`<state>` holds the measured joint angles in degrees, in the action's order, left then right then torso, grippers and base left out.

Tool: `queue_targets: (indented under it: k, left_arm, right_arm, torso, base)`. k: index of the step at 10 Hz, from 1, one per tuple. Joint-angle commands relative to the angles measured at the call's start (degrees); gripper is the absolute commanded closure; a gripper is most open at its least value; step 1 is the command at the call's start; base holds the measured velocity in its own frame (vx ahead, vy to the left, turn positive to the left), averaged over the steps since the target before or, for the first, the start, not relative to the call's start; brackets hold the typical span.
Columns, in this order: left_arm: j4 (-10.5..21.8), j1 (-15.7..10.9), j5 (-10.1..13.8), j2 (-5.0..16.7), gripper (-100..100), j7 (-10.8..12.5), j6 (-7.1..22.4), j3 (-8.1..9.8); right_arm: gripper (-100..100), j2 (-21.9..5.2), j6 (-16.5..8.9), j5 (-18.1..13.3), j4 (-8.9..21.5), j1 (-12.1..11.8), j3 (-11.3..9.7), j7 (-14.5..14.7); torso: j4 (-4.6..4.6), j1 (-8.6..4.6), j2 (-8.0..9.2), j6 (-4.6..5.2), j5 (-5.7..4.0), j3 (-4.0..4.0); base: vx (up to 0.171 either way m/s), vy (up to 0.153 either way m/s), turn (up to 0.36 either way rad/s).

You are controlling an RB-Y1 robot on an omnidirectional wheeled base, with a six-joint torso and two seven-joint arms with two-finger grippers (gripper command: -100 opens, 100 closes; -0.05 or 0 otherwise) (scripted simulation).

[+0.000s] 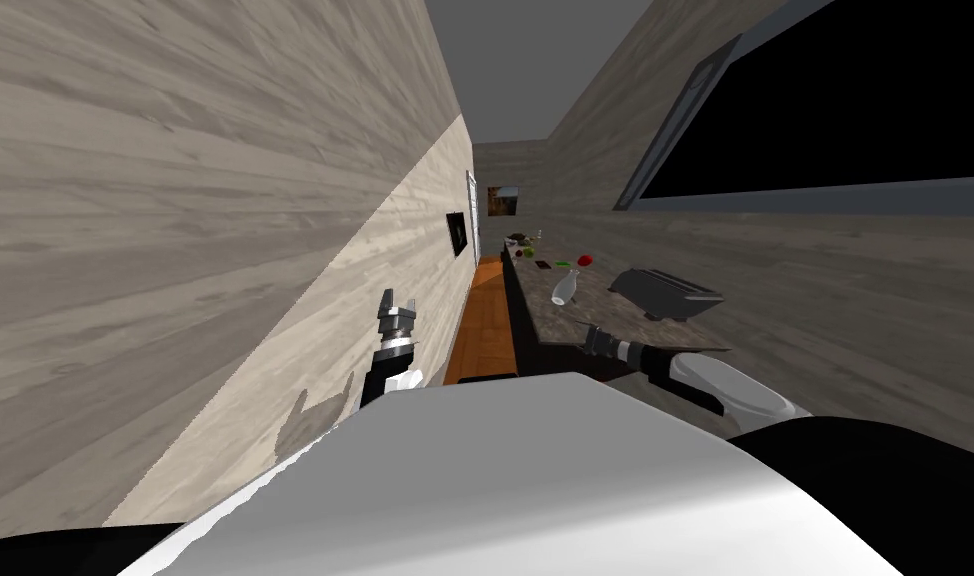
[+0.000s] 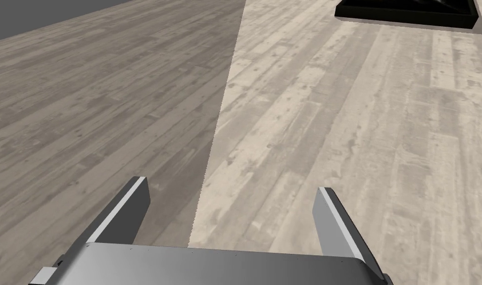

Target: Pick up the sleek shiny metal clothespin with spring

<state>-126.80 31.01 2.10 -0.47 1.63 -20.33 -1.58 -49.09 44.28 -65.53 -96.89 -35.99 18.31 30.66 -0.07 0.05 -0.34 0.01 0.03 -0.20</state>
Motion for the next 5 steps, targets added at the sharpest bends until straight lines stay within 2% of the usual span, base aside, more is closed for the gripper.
queue_targets:
  k: [1,2,3,4,5]
  left_arm:
    - [0.0,0.0,0.0,0.0,0,0.0,0.0,0.0]
    - [0.0,0.01,0.0,0.0,0,0.0,0.0,0.0]
    - [0.0,0.0,0.0,0.0,0,0.0,0.0,0.0]
    - [0.0,0.01,0.0,0.0,0,0.0,0.0,0.0]
    - [0.0,0.0,0.0,0.0,0,0.0,0.0,0.0]
  right_arm:
    - [-100,-1.8,1.75,-2.86,1.99,-0.08,1.73,1.25]
    - [-100,-1.8,1.75,-4.48,1.99,-0.08,1.73,1.25]
    - [-100,-3.41,3.39,-6.2,3.94,0.04,3.12,2.35]
    - [-100,-3.41,3.39,-7.8,3.94,0.04,3.12,2.35]
    - [-100,-4.97,5.07,-9.48,5.83,0.08,4.43,3.43]
  torso:
    - [0.0,0.0,0.0,0.0,0.0,0.0]
    - [-0.01,0.0,-0.08,0.01,0.0,-0.04]
    - [-0.02,-0.01,-0.08,0.0,0.0,-0.04]
    - [-0.04,0.04,-0.24,0.0,0.01,-0.13]
    - [-0.05,0.06,-0.19,-0.01,0.01,-0.12]
  base:
    - [0.122,0.047,-0.072]
    - [0.117,0.045,-0.032]
    - [0.168,0.062,-0.056]
    - [0.142,0.066,-0.033]
    - [0.164,0.056,-0.064]
